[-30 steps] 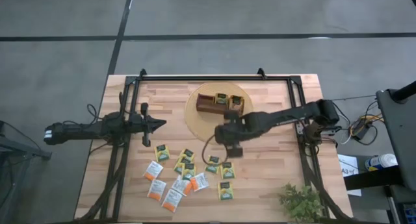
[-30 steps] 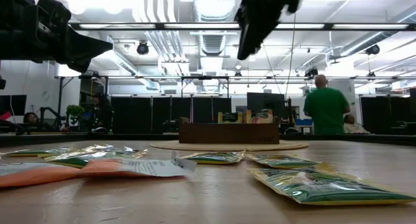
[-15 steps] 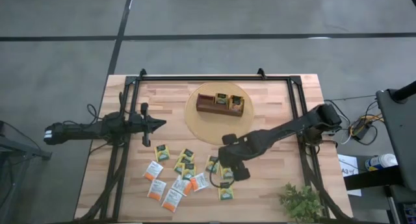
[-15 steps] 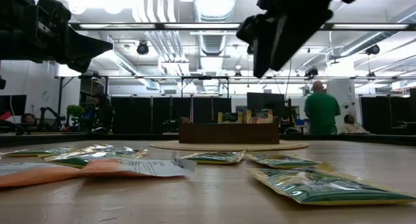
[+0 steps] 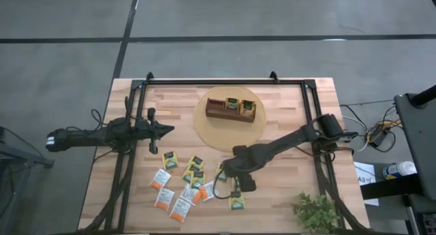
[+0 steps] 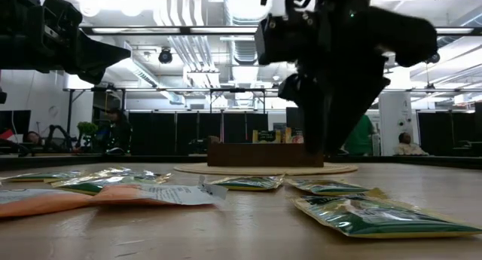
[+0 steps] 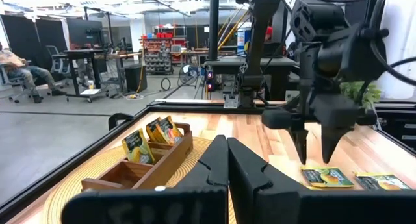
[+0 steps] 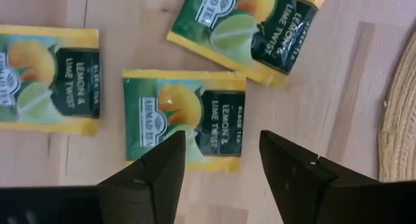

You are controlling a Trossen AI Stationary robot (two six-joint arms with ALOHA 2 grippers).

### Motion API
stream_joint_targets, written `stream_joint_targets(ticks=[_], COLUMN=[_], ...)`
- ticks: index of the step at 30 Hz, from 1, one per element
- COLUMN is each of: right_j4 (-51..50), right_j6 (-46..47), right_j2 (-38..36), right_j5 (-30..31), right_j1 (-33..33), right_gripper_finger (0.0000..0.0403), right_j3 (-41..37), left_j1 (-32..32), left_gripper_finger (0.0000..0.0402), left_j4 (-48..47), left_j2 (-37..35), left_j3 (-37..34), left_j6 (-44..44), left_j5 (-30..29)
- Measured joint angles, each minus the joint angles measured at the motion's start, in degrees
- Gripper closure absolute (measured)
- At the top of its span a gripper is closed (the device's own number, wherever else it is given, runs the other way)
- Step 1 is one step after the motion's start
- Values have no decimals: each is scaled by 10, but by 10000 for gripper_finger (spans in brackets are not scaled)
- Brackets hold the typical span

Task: Pick & Place Tea
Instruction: Put the green tea bag into the middle section of wooden organizer

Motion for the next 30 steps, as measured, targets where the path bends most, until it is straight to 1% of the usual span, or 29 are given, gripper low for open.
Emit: stream_joint_targets(ticks=[11, 14, 16, 18, 24, 27, 30], right_j4=[0, -4, -5, -7, -12, -23, -69], right_j6=[0, -1, -7, -12, -12, -12, -26], right_j2=[62, 67, 67, 65, 59, 58, 58], right_j5=[-3, -2, -2, -1, 4, 17, 70], right_j1=[-11, -14, -15, -15, -21, -27, -31], right_gripper_finger=[209, 217, 235, 264, 377, 389, 393], right_j3=[23, 24, 25, 27, 34, 41, 63], left_j1=[0, 0, 0, 0, 0, 0, 0], left_gripper_finger=[402, 402, 402, 402, 402, 402, 402], left_j4=[-1, -1, -1, -1, -1, -1, -1], left_j2=[0, 0, 0, 0, 0, 0, 0], left_j3=[0, 0, 0, 0, 0, 0, 0], left_j6=[0, 0, 0, 0, 0, 0, 0], left_j5=[0, 0, 0, 0, 0, 0, 0])
